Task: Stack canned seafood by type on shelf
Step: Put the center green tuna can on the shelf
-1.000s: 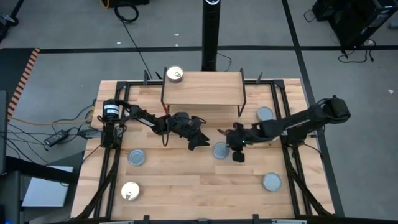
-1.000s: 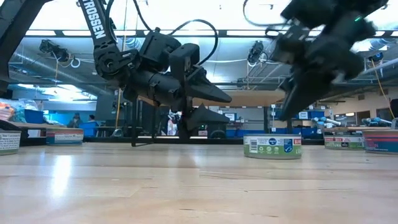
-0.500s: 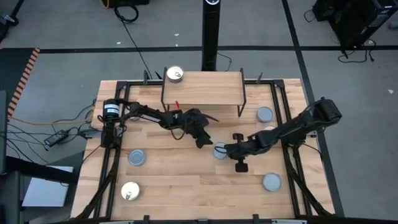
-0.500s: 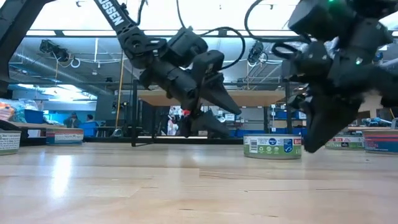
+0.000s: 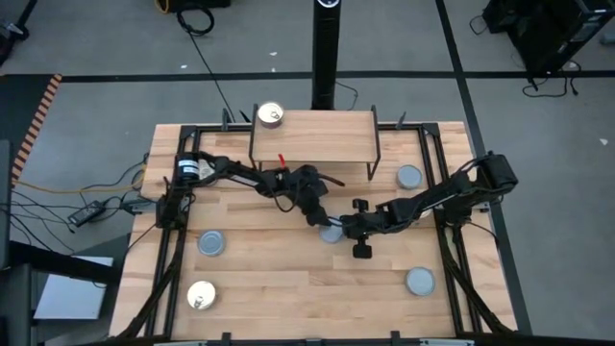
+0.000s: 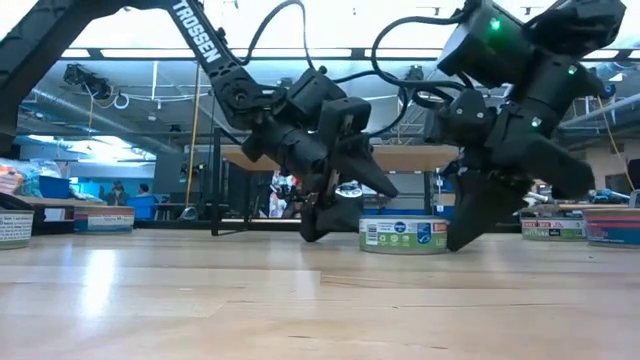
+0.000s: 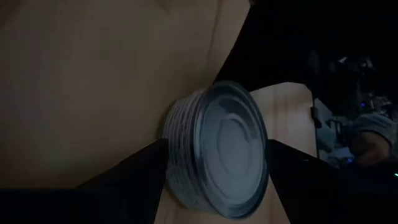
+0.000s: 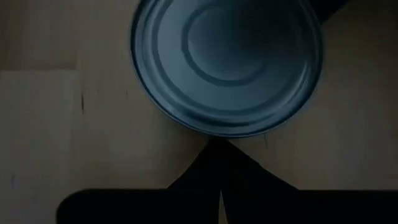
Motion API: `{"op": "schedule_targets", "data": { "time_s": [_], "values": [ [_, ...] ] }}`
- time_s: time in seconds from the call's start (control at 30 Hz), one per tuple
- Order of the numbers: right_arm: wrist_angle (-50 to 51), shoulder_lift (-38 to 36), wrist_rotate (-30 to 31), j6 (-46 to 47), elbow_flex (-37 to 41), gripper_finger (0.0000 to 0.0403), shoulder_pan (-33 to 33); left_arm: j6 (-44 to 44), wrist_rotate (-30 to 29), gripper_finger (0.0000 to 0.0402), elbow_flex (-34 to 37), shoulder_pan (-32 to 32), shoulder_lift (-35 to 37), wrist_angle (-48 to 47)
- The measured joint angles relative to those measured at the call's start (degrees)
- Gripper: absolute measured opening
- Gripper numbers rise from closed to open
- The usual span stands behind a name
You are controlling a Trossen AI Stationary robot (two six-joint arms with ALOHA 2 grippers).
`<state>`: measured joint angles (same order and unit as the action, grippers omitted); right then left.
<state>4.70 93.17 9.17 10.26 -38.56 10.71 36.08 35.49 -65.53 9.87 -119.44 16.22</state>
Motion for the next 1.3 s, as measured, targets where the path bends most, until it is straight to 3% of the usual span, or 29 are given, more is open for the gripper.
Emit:
{"op": "schedule_targets", "data": {
  "time_s": [0.37, 0.6, 0.83, 1.0, 1.1, 1.3],
  "values": [
    [-0.9, 0.1, 5.2, -0.9, 0.1, 0.0011, -0.4, 0.1, 5.2, 0.024, -1.8, -0.5, -0.5, 3.2],
    [4.7, -7.4, 3.0, -1.0, 0.1, 0.0021, 1.5, -2.8, 5.0, 0.0228, -1.8, 0.1, -0.4, 0.8],
    [1.2, -10.8, 0.1, 0.1, 0.1, 0.0103, 7.1, -6.2, 4.9, 0.0228, -1.8, 0.3, -0.4, 0.1],
    [-2.9, -7.1, 1.2, -1.2, 0.0, 0.0156, 9.0, -9.1, 5.1, 0.0228, -1.8, 0.3, -0.4, -1.4],
    [-2.7, -4.9, 2.3, -4.4, -2.0, 0.0152, 9.6, -9.2, 5.1, 0.0227, -1.8, 0.2, -0.4, -2.0],
    [2.4, -4.7, 0.8, -7.7, -5.0, 0.0103, 9.9, -10.2, 5.1, 0.0227, -1.8, 0.3, -0.3, -2.1]
  ]
}}
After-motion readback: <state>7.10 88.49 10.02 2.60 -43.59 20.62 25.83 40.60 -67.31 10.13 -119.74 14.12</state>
